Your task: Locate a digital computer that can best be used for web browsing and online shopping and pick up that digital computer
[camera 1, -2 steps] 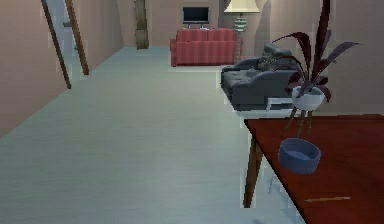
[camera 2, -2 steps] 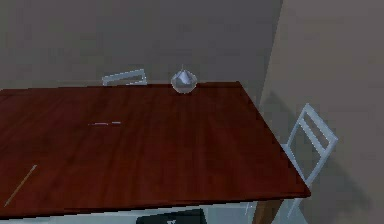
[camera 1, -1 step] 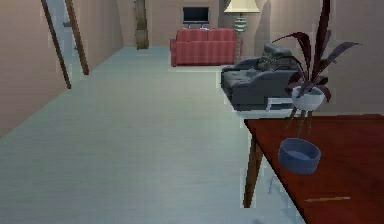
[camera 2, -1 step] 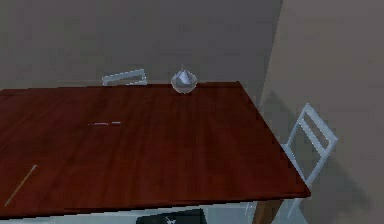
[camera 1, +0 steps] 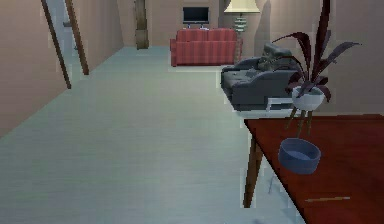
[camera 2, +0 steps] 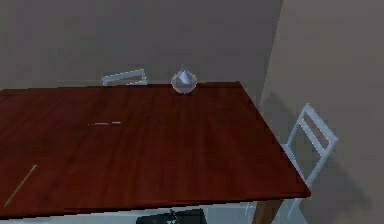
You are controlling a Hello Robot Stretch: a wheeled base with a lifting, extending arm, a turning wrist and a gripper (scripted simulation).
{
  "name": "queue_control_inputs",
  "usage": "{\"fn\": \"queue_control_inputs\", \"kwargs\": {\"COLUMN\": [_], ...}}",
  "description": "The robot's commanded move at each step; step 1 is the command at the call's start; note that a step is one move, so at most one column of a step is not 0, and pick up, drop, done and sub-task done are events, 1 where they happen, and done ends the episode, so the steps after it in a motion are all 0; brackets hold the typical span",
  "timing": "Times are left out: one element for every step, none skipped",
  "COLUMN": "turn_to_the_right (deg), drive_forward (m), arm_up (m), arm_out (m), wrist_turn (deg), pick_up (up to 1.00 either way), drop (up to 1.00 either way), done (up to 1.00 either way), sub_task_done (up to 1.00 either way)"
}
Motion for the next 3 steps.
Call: {"fn": "queue_control_inputs", "kwargs": {"turn_to_the_right": [0.0, 0.0, 0.0], "drive_forward": [0.00, 0.00, 0.00], "arm_up": [-0.30, 0.00, 0.10], "arm_out": [0.00, 0.00, 0.00], "wrist_turn": [0.0, 0.0, 0.0], "pick_up": [0.00, 1.00, 0.00], "drop": [0.00, 0.00, 0.00], "done": [0.00, 0.00, 0.00], "sub_task_done": [0.00, 0.00, 0.00]}}
